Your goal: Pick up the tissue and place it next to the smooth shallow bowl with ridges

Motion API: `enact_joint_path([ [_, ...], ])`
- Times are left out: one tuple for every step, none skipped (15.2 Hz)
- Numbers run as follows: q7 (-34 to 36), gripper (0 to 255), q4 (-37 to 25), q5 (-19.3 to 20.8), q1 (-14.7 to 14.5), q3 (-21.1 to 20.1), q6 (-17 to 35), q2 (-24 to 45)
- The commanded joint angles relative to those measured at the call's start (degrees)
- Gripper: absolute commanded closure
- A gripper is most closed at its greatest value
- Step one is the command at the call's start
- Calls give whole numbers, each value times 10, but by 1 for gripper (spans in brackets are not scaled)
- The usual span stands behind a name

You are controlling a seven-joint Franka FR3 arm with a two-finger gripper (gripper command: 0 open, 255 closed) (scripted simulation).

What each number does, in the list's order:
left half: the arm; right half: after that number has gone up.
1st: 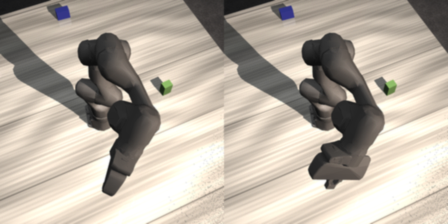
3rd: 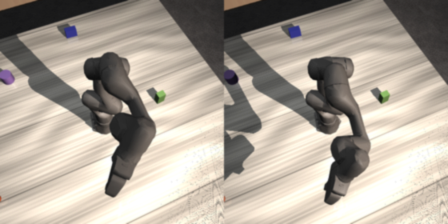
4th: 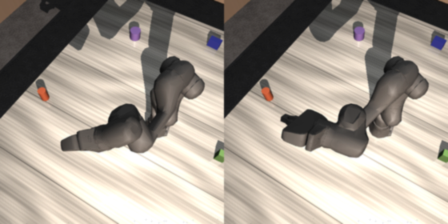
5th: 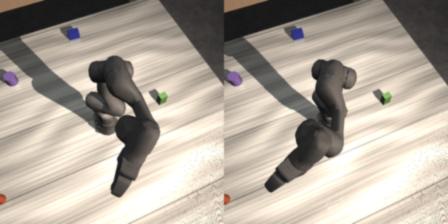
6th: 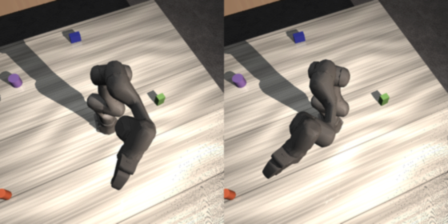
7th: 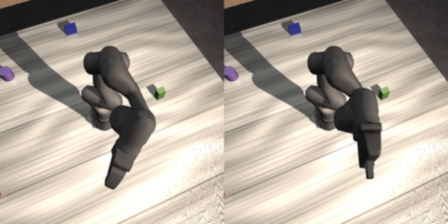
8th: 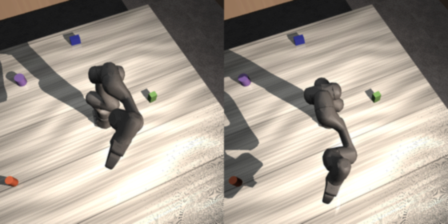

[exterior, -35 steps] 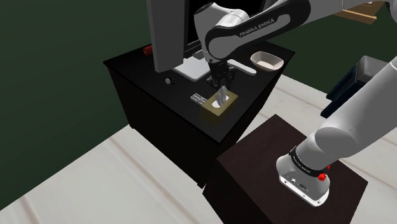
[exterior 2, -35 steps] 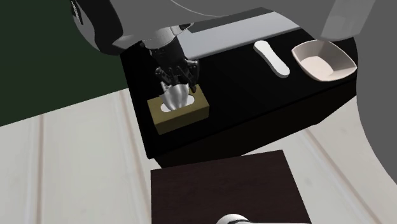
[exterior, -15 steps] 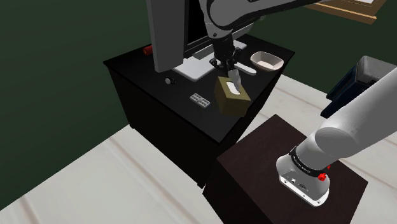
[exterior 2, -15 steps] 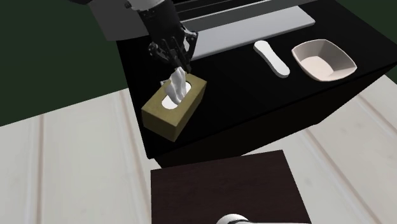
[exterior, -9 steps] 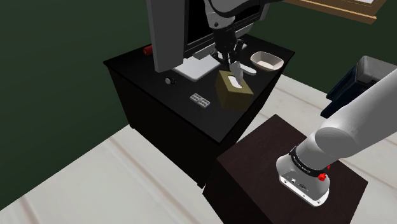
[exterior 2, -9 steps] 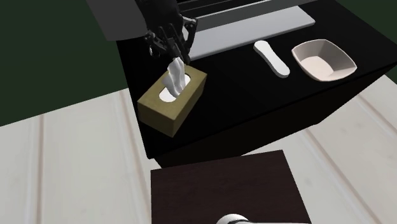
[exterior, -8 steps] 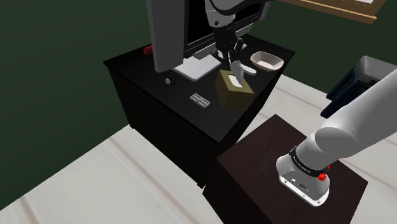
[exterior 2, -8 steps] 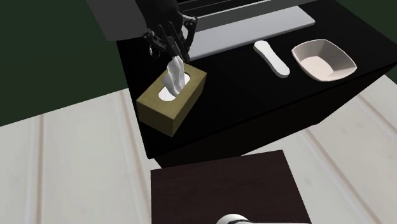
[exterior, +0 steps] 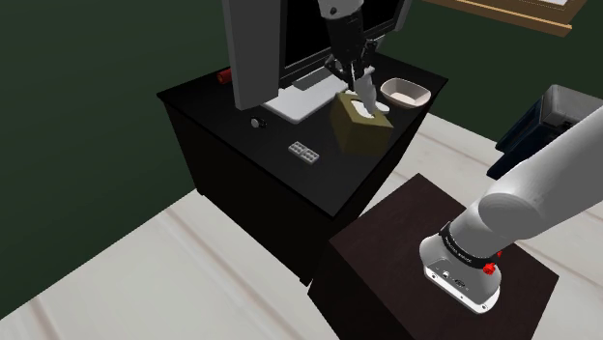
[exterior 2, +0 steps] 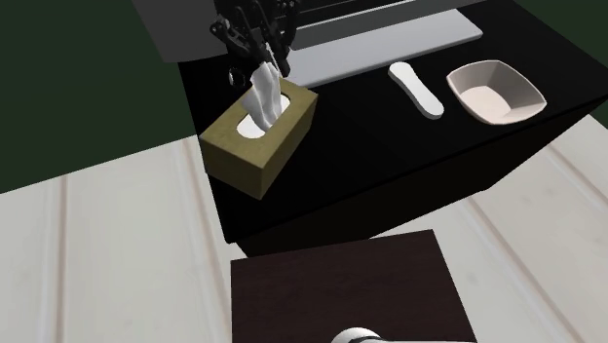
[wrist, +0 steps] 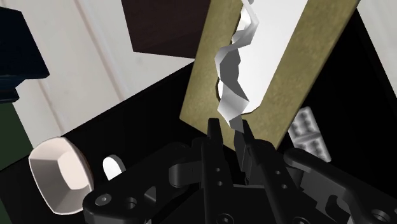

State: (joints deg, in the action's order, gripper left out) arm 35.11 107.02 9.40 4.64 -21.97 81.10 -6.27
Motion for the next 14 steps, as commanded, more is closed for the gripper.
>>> enact_joint_path([
  [-3, 255, -17, 1, 0, 0, -16, 2],
  [-4, 255, -25, 1, 0, 0, -23, 2],
  [-5, 255, -34, 2, 0, 0, -31, 3],
  [-6, 255, -42, 2, 0, 0, -39, 3],
  [-7, 255, -51, 3, 0, -1, -46, 4],
  [-8, 255, -60, 4, 0, -1, -54, 5],
  [-9, 255, -69, 4, 0, -1, -62, 7],
  [-10, 255, -78, 5, 0, -1, -70, 8],
  [-11, 255, -87, 6, 0, -2, -78, 10],
  [-12, 255, -89, 6, 0, -2, -79, 10],
  [-26, 255, -84, 10, 7, 6, -75, 6],
  [-41, 255, -80, 15, 13, 14, -71, 2],
  [-55, 255, -76, 19, 19, 23, -67, 0],
  [-70, 255, -73, 24, 26, 30, -63, -3],
])
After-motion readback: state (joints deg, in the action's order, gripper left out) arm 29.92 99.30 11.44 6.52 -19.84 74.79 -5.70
